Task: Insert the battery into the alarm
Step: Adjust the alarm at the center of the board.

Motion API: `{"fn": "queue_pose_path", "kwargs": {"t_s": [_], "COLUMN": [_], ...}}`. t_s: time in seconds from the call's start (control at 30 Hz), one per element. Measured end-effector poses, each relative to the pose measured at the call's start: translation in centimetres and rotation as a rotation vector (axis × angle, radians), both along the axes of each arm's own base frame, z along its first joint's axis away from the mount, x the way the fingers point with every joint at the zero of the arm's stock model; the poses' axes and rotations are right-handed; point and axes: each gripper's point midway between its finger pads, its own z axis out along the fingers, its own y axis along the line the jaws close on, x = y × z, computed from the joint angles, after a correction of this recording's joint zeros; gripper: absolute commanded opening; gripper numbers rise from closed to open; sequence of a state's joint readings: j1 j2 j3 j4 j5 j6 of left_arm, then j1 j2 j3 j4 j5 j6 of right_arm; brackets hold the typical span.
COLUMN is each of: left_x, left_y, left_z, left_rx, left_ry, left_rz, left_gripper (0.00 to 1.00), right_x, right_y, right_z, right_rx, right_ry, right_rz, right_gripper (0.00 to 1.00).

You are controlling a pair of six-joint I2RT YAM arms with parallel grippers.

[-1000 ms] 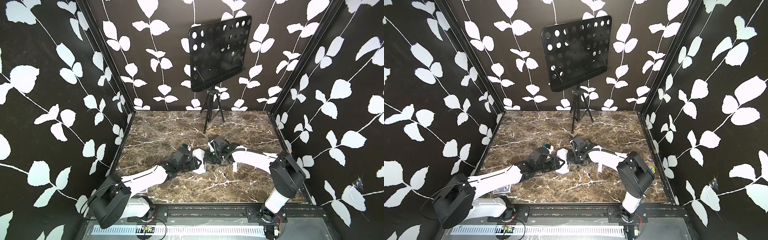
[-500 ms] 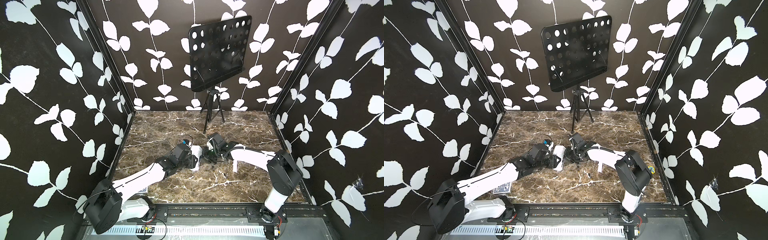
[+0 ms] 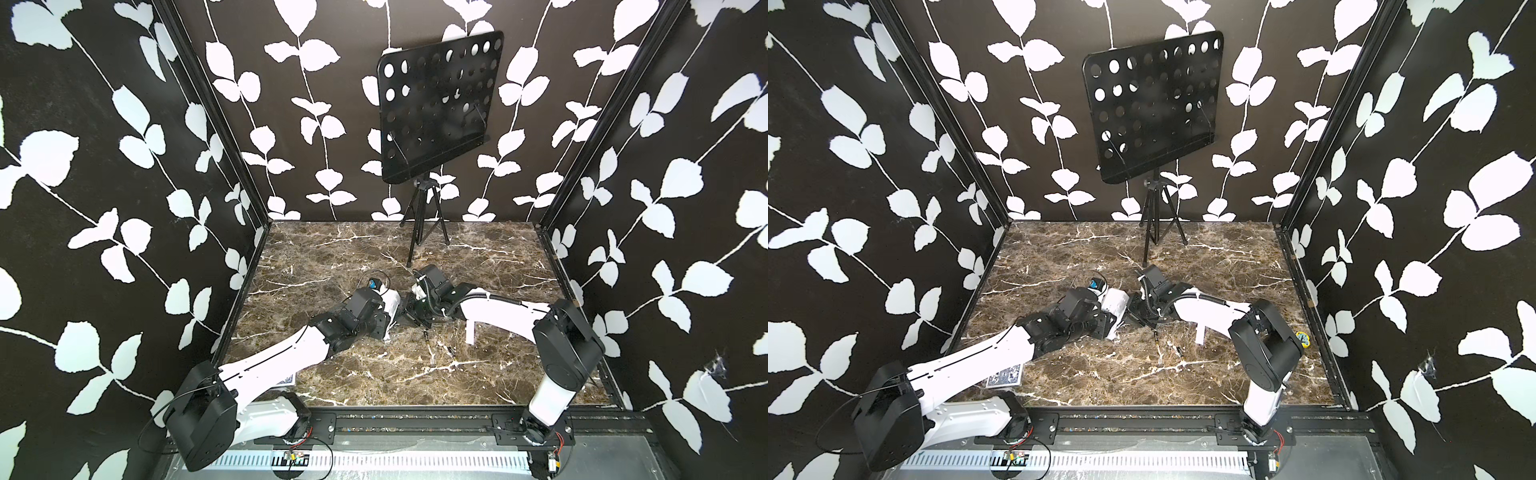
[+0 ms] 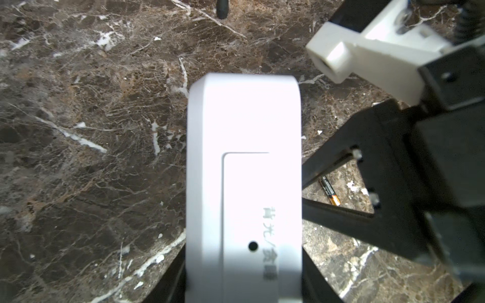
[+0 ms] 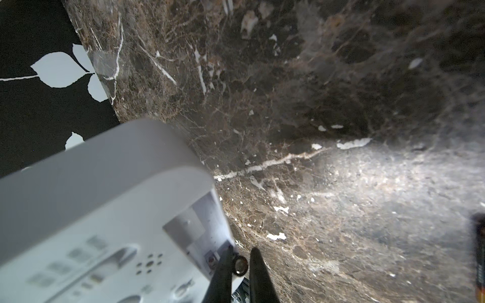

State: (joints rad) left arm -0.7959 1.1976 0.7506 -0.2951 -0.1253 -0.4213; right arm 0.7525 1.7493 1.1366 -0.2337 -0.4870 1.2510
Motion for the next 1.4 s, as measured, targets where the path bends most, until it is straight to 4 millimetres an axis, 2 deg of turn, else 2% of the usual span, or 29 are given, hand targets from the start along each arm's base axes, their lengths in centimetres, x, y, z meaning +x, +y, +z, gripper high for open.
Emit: {"fn": "queue_pose_path", "kwargs": {"t_s": [0.23,0.5,0.6,0.63,0.7,0.77,1.0,1.2,1.4], "left_x": [0.6,1.3,1.1,1.1,1.3,1.2,1.1,1.3,1.4], "left_y": [0.7,0.8,0.6,0.3,-0.2,-0.6,-0.6,-1.2,-1.8], "left_z": [-0.2,-1.5,-2.1,-2.1,-1.9,-1.7,-1.7,-1.2,-1.0], "left_rx": [0.027,0.083,0.130,0.143,0.146,0.137,0.067,-0.013,-0.065], "left_ry": [-0.014,0.027,0.051,0.060,0.060,0.059,0.067,0.079,0.094], "left_rz": [0.047,0.096,0.087,0.082,0.076,0.070,0.126,0.173,0.196], "left_gripper": [0.01,0.01,0.01,0.01,0.01,0.00,0.00,0.00,0.00], "right_x": [-0.1,-0.5,-0.3,-0.2,0.0,0.1,0.4,0.9,0.7], "right_y": [-0.2,-1.7,-2.3,-2.5,-2.8,-2.7,-2.1,-1.4,-1.4], "right_z": [-0.3,-2.0,-2.3,-2.2,-2.1,-1.9,-1.8,0.0,0.0], "right_rx": [-0.011,-0.087,-0.119,-0.125,-0.131,-0.112,-0.039,0.024,0.012], "right_ry": [0.003,0.013,-0.013,-0.026,-0.048,-0.063,-0.092,-0.128,-0.124], "right_rz": [-0.006,-0.014,-0.012,-0.010,-0.010,-0.016,-0.041,-0.057,-0.046], "right_gripper": [0.11,0.14,0.21,0.30,0.37,0.40,0.42,0.39,0.35]}}
